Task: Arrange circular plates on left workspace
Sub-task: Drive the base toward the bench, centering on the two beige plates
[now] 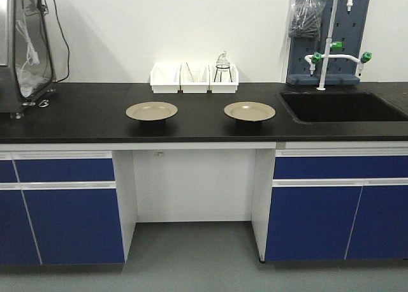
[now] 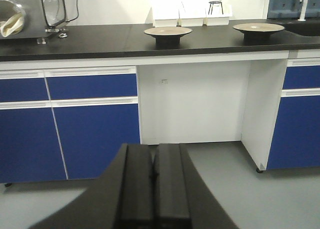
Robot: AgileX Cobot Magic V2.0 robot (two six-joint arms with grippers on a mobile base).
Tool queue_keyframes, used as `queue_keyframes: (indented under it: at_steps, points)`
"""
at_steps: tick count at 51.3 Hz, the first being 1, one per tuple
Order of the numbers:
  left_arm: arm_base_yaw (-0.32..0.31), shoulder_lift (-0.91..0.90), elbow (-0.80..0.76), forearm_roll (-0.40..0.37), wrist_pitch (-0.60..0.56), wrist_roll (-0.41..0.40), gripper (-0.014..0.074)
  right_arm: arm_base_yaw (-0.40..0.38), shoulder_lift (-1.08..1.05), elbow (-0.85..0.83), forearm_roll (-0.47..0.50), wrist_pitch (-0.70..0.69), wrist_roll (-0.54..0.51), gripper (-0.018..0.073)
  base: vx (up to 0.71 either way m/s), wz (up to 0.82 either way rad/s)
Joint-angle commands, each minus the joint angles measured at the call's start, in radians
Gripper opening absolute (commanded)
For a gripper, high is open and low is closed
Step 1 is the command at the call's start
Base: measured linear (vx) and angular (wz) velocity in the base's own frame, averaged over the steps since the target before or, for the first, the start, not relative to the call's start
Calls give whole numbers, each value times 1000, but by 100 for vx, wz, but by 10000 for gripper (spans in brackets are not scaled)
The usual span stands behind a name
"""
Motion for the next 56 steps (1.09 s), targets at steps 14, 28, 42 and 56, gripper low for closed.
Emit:
queue_keyframes:
  at_steps: [14,28,42,56]
  points:
    - [-6,-16,20,-4,-88,-10,0,-6,-14,21,-14,-77,2,-3,36,0]
    - [-6,-16,20,-4,-88,-10,0,-6,-14,21,-14,-77,2,-3,48,-5]
    - [-6,-16,20,-4,-88,-10,0,-6,-14,21,-14,-77,2,-3,53,-5]
    - [-6,-16,20,-4,-88,-10,0,-6,-14,21,-14,-77,2,-3,55,3]
